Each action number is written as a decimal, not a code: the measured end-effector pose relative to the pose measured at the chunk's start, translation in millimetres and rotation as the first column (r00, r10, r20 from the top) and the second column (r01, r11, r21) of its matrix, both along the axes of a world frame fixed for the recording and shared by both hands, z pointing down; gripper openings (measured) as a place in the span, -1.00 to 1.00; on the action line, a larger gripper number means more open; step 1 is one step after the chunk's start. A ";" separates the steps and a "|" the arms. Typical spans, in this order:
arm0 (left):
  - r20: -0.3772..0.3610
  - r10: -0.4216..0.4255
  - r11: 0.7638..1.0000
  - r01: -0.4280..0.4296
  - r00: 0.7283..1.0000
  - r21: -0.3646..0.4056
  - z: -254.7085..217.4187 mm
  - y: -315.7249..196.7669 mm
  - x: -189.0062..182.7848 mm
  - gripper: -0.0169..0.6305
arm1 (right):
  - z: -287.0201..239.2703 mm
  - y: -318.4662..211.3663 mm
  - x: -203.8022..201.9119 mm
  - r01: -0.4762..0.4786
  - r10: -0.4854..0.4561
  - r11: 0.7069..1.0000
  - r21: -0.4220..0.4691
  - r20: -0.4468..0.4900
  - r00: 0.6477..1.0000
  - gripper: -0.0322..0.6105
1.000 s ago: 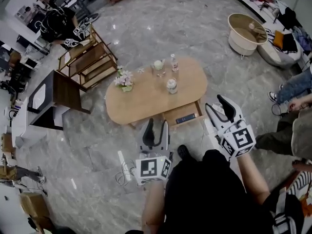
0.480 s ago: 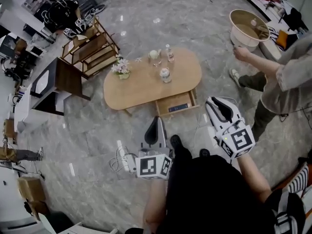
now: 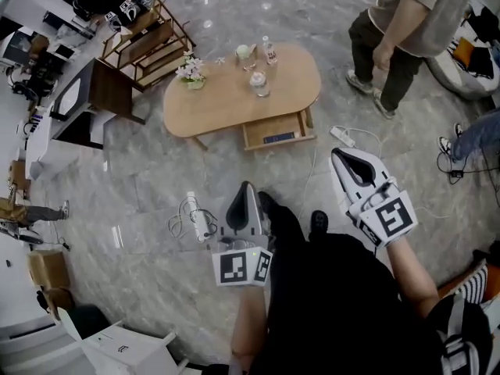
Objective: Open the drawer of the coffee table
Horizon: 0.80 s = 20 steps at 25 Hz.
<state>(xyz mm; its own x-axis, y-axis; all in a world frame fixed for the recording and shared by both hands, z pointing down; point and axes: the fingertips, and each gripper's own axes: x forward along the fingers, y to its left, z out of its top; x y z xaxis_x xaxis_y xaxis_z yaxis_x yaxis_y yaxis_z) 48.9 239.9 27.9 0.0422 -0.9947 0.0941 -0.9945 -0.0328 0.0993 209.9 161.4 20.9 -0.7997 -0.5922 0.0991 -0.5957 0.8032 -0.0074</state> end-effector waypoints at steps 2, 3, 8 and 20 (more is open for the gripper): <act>0.000 -0.009 1.000 0.009 1.000 -0.003 4.7 9.6 7.8 -0.91 | 1.5 10.3 5.8 0.025 -0.025 1.000 0.003 0.015 1.000 -0.86; 0.002 -0.012 1.000 0.012 1.000 -0.006 5.5 12.8 11.1 -0.91 | 0.3 13.3 9.8 0.023 -0.023 1.000 -0.004 0.035 0.999 -0.86; -0.008 -0.016 1.000 0.016 1.000 0.010 -0.5 15.4 17.8 -0.91 | -5.2 21.0 20.6 0.027 -0.024 0.999 -0.037 0.091 0.996 -0.86; 0.017 0.022 1.000 -0.022 1.000 0.001 -6.7 20.4 23.5 -0.91 | -5.6 30.2 27.5 0.033 -0.031 0.999 -0.029 0.074 0.997 -0.86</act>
<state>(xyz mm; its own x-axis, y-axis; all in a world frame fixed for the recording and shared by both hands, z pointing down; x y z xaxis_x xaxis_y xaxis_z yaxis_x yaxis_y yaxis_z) 72.4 260.3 21.2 0.0625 -0.9936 0.0938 -0.9951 -0.0548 0.0825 237.5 191.6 15.3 -0.8240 -0.5637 0.0567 -0.5666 0.8207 -0.0744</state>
